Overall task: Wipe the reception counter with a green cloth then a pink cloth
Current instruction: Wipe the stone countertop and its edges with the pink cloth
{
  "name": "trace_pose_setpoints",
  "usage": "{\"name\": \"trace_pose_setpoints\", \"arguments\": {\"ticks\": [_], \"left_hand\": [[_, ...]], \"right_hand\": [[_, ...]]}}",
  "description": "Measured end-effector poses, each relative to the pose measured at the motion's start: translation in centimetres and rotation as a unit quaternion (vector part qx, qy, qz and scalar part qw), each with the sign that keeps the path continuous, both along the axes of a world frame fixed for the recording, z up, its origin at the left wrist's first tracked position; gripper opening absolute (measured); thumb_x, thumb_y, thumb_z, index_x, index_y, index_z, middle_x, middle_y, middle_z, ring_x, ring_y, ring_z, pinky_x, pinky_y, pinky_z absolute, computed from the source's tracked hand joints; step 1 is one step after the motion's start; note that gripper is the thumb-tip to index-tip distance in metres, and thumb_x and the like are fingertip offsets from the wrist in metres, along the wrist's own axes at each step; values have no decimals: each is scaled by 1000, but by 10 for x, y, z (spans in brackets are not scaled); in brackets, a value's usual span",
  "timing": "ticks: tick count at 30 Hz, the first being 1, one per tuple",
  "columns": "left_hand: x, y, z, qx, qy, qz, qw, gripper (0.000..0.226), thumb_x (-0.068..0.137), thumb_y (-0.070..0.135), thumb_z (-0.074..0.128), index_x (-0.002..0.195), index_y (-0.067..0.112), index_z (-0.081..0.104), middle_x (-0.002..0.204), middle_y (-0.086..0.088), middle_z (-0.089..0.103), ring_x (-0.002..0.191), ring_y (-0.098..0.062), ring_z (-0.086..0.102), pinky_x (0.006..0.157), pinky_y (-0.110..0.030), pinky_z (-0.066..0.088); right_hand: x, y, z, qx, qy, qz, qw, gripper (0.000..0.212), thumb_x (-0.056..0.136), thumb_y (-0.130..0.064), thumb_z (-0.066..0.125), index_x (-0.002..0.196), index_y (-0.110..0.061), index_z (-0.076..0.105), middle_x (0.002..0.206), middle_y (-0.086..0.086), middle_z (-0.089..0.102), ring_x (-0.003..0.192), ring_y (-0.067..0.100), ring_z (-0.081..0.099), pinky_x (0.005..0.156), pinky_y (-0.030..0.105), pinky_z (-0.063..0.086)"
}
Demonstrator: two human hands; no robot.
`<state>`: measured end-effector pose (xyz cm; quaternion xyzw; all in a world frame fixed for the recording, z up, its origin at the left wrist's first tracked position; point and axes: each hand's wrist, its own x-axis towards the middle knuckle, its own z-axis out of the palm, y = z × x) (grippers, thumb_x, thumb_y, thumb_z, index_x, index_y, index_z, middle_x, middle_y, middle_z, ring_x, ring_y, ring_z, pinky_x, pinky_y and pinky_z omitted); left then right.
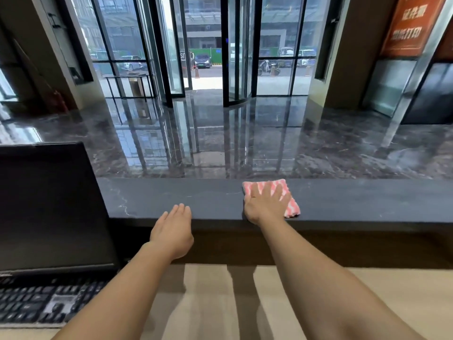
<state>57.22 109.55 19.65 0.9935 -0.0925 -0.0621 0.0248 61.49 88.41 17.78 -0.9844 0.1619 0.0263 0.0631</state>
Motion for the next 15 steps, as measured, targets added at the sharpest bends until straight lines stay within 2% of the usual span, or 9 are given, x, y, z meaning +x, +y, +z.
{"name": "trace_pose_setpoints", "arguments": {"ticks": [3, 6, 8, 10, 15], "left_hand": [[-4, -1, 1, 5, -1, -6, 1000, 68, 95, 11, 39, 154, 11, 5, 162, -4, 2, 149, -16, 1, 121, -34, 4], [-6, -6, 5, 7, -4, -10, 1000, 71, 92, 9, 39, 154, 11, 4, 162, -5, 2, 149, -16, 1, 122, -35, 4], [-6, -12, 7, 9, -11, -14, 1000, 72, 91, 8, 40, 154, 12, 5, 162, -5, 3, 149, -16, 2, 122, -35, 5], [-5, -23, 10, 9, -19, -22, 1000, 71, 92, 8, 40, 154, 12, 5, 162, -4, 4, 149, -16, 2, 122, -35, 4], [-4, -66, 13, -5, -19, -62, 998, 70, 94, 5, 38, 154, 12, 3, 162, -4, 0, 149, -16, -1, 122, -34, 1]], "right_hand": [[2, 66, -1, -9, 10, 113, 994, 60, 103, -38, 26, 157, -28, 2, 163, 15, -9, 145, 45, -15, 111, 63, -12], [1, 92, -2, 6, 1, 199, 980, 54, 104, -45, 16, 156, -35, 4, 163, 11, -9, 147, 40, -16, 114, 60, -13], [0, 79, -6, 7, -13, 232, 973, 53, 104, -45, 15, 155, -37, 5, 164, 8, -6, 148, 36, -14, 115, 58, -10], [-1, 48, -11, -17, -21, 235, 972, 53, 103, -44, 17, 155, -39, 4, 164, 7, -5, 148, 37, -12, 116, 59, -7], [-22, -62, -6, -72, -20, 166, 983, 55, 103, -39, 22, 152, -46, 0, 164, 8, 1, 148, 42, -2, 117, 58, 3]]}}
